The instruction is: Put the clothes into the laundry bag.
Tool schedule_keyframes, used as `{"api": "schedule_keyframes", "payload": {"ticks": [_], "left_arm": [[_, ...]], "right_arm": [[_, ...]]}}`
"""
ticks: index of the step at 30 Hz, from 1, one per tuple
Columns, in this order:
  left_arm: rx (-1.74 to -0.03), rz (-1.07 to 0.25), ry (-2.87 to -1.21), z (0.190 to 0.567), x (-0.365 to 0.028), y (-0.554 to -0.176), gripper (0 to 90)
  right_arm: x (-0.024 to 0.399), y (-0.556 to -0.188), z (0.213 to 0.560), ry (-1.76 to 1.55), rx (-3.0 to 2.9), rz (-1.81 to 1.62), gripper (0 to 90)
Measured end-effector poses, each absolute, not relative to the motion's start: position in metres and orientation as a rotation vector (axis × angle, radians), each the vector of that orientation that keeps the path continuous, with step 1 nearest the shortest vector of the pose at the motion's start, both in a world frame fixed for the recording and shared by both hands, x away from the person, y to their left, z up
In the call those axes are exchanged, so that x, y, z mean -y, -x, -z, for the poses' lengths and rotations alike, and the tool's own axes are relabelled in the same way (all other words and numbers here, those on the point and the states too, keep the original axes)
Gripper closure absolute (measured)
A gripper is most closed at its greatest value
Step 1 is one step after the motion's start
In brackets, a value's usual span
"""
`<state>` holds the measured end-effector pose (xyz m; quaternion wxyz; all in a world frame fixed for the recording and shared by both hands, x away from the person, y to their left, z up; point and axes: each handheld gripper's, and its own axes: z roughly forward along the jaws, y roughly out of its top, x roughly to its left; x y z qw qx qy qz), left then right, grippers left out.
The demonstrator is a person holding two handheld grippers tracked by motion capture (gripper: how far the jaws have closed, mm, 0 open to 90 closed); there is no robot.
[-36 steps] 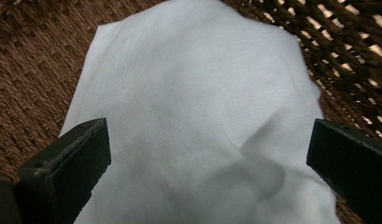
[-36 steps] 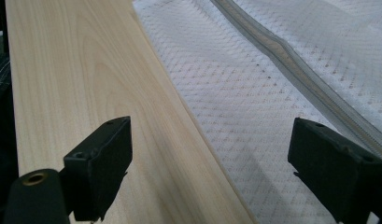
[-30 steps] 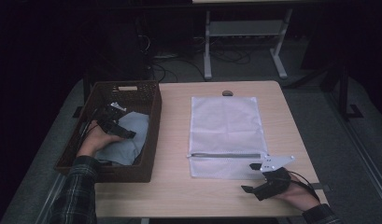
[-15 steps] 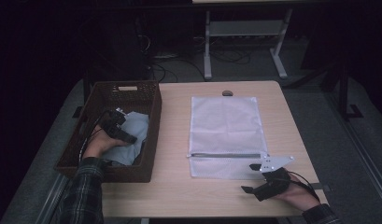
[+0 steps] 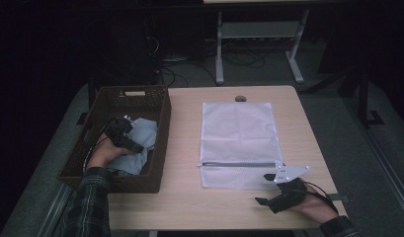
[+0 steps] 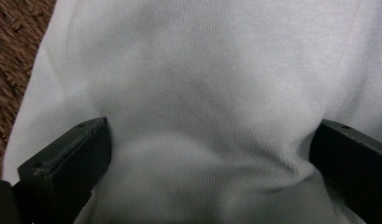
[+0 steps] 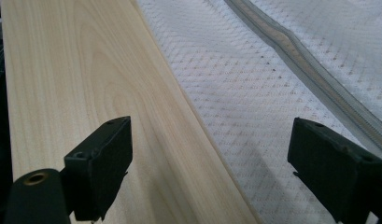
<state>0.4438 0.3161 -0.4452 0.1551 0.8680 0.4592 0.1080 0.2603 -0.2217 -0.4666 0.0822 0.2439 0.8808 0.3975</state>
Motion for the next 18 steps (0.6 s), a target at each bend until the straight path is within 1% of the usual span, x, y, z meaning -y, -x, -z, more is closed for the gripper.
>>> {"api": "schedule_keyframes", "payload": {"ticks": [2,10,15,18], "left_arm": [[-1.312,-0.295,-2.48,0.445,-0.316,-0.444,0.0],[-1.304,-0.289,-2.497,0.441,-0.315,-0.442,10.1],[-1.285,-0.3,-2.509,0.437,-0.313,-0.44,21.4],[-1.292,-0.308,-2.502,0.433,-0.314,-0.439,32.9]], "right_arm": [[0.221,-0.26,0.467,-0.728,-2.632,-1.185,13.4],[0.221,-0.261,0.467,-0.724,-2.633,-1.184,13.5],[0.221,-0.261,0.467,-0.73,-2.633,-1.184,13.7],[0.222,-0.261,0.467,-0.73,-2.632,-1.182,13.8]]}}
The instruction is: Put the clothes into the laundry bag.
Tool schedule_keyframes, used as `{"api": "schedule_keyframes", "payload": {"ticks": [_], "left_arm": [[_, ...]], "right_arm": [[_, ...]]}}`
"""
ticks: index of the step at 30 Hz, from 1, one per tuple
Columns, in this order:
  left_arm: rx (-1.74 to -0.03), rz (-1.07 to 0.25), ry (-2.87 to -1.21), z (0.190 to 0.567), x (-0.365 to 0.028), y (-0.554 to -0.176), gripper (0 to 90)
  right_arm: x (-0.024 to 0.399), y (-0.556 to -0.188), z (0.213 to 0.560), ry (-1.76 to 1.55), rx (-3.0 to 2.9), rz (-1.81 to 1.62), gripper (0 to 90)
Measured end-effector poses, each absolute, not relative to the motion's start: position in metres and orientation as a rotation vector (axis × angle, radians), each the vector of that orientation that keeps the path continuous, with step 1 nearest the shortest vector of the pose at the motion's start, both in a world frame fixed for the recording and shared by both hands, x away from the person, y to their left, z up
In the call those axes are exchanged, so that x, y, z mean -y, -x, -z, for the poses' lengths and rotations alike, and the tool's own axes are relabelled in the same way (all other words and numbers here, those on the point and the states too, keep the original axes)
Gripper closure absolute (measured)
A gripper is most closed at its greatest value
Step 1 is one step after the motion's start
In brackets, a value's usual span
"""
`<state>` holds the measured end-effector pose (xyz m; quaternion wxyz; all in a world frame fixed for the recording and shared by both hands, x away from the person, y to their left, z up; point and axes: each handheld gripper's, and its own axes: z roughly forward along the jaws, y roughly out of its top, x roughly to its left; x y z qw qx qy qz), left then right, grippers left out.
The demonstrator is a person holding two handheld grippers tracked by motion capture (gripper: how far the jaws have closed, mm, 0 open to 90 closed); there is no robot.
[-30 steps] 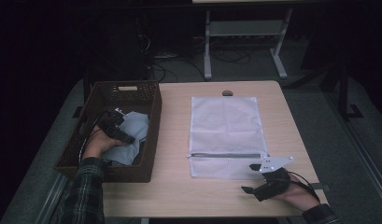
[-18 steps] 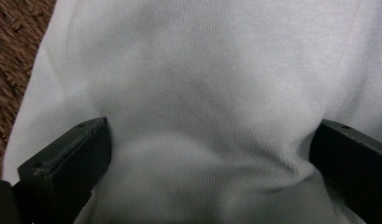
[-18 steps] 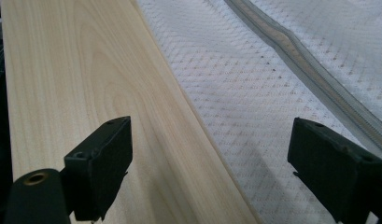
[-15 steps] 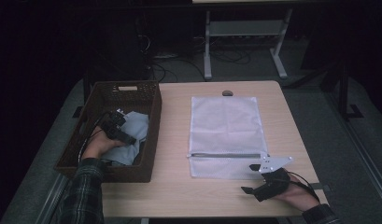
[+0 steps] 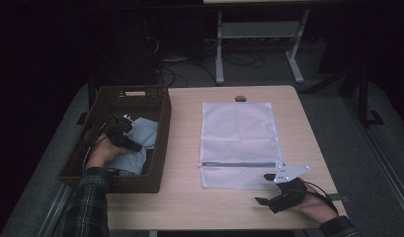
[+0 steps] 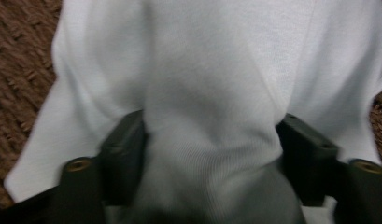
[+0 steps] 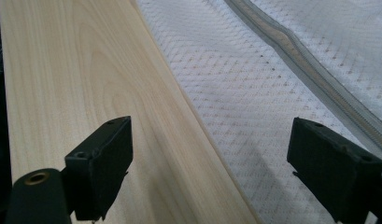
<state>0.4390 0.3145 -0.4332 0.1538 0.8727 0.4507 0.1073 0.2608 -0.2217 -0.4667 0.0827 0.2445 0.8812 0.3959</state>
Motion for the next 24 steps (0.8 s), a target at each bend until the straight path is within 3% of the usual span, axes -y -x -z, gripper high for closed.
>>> {"api": "schedule_keyframes", "payload": {"ticks": [4,7,11,24], "left_arm": [[-1.297,-0.288,-2.487,0.43,-0.317,-0.438,54.8],[-1.313,-0.264,-2.469,0.428,-0.318,-0.439,63.5],[-1.331,-0.251,-2.454,0.428,-0.319,-0.439,67.5],[-1.37,-0.167,-2.432,0.415,-0.326,-0.434,69.0]], "right_arm": [[0.221,-0.26,0.467,-0.729,-2.633,-1.185,13.8],[0.222,-0.26,0.467,-0.731,-2.633,-1.184,13.8],[0.221,-0.26,0.467,-0.73,-2.633,-1.182,13.8],[0.222,-0.261,0.466,-0.733,-2.628,-1.19,13.9]]}}
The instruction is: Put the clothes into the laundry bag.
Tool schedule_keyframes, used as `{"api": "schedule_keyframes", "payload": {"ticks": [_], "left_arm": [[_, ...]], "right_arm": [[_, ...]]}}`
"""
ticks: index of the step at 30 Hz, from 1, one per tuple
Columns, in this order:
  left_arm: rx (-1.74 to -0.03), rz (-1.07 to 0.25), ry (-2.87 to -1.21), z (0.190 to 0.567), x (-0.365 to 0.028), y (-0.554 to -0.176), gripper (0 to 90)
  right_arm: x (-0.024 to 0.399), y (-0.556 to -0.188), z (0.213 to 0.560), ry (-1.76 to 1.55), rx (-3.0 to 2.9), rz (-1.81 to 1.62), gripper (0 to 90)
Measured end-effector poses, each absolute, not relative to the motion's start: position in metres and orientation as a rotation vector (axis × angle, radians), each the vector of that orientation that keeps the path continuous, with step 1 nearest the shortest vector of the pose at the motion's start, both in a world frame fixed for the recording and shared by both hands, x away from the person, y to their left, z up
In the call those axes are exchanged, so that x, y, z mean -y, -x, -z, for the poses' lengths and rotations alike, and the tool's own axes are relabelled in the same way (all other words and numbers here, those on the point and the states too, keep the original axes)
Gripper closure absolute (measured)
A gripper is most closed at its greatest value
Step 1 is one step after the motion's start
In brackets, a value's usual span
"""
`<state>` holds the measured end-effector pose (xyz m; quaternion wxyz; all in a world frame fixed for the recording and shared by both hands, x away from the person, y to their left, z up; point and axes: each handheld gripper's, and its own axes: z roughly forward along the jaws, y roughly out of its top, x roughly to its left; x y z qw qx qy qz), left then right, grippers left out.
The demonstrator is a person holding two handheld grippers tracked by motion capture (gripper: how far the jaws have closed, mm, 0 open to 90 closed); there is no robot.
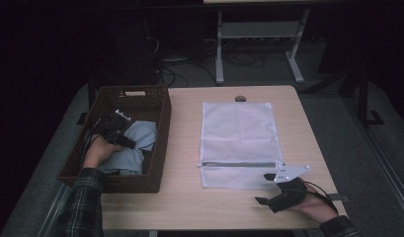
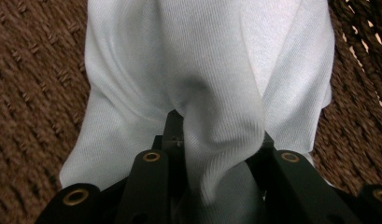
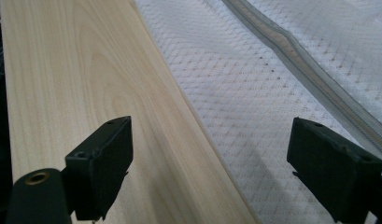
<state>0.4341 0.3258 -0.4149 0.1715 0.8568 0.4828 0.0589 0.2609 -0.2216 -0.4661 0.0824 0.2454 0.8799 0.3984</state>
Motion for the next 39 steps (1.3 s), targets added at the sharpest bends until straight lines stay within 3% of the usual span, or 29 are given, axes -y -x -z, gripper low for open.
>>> {"api": "schedule_keyframes", "payload": {"ticks": [39], "left_arm": [[-1.319,-0.237,-2.3,0.318,-0.336,-0.406,69.3]], "right_arm": [[0.222,-0.261,0.466,-0.744,-2.626,-1.193,13.9]]}}
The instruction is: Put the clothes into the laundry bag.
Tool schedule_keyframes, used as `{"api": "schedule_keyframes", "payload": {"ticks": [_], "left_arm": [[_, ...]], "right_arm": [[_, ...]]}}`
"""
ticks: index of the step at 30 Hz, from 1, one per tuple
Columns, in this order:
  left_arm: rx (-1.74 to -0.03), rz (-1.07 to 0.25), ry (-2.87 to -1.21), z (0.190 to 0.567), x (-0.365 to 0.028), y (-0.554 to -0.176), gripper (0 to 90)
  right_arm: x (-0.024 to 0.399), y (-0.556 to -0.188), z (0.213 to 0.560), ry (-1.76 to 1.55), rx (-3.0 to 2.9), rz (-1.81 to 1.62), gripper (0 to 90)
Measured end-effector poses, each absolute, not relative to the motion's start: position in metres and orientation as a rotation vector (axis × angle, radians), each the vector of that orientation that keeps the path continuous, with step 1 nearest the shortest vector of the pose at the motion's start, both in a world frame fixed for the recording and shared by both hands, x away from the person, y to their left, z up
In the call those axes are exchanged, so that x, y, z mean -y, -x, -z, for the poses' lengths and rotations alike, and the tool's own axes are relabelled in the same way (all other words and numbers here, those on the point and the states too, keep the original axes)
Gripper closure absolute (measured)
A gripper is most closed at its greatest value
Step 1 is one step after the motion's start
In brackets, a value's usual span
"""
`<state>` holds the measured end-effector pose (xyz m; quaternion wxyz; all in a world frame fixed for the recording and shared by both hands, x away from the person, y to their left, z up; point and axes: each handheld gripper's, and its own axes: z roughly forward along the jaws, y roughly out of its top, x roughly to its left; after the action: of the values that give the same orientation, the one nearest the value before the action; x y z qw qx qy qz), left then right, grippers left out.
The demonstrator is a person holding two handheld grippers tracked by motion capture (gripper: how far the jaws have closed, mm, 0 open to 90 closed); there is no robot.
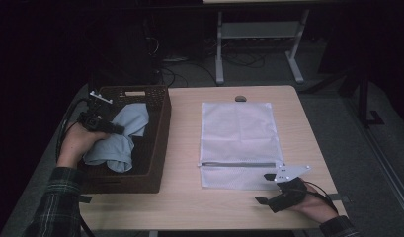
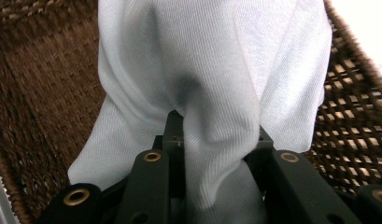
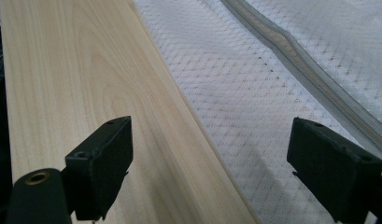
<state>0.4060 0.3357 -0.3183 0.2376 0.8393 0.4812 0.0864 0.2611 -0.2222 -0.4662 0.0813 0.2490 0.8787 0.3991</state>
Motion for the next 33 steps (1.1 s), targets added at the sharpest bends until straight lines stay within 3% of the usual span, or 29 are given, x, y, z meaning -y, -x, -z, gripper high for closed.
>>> {"api": "schedule_keyframes", "payload": {"ticks": [19,33], "left_arm": [[-1.17,-0.228,-2.289,0.265,-0.301,-0.388,69.3],[-1.034,-0.186,-2.295,0.254,-0.26,-0.383,69.3]], "right_arm": [[0.222,-0.261,0.467,-0.746,-2.625,-1.195,13.9],[0.222,-0.261,0.466,-0.748,-2.621,-1.195,14.0]]}}
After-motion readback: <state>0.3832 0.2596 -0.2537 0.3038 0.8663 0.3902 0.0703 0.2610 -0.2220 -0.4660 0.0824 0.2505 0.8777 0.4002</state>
